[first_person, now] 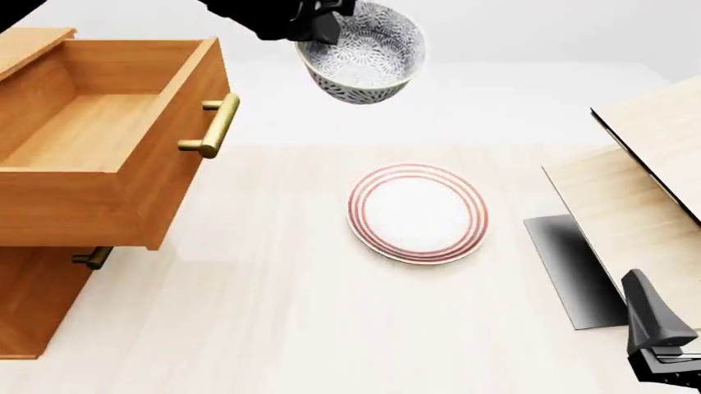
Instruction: Open the top drawer of the cabinet and put the bowl in it.
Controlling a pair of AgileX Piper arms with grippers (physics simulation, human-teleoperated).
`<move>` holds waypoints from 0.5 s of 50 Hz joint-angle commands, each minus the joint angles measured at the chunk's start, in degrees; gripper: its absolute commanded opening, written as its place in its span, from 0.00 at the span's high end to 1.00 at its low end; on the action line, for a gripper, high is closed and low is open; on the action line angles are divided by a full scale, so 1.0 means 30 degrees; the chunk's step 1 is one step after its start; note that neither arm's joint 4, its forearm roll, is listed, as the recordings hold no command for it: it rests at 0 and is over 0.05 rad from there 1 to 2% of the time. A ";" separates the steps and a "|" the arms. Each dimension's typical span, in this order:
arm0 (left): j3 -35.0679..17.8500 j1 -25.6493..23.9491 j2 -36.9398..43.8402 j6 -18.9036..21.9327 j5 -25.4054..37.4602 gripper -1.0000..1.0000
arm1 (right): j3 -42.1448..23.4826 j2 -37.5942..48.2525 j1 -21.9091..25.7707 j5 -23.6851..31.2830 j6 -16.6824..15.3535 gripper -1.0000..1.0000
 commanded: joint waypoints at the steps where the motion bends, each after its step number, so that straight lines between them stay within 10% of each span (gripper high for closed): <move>1: -0.1318 0.0674 0.0083 0.0195 0.0728 1.00 | 0.0025 -0.0107 0.0003 0.0073 -0.0015 0.00; 25: -0.4471 0.2882 0.0442 0.0492 0.2806 1.00 | 0.0025 -0.0107 0.0003 0.0073 -0.0015 0.00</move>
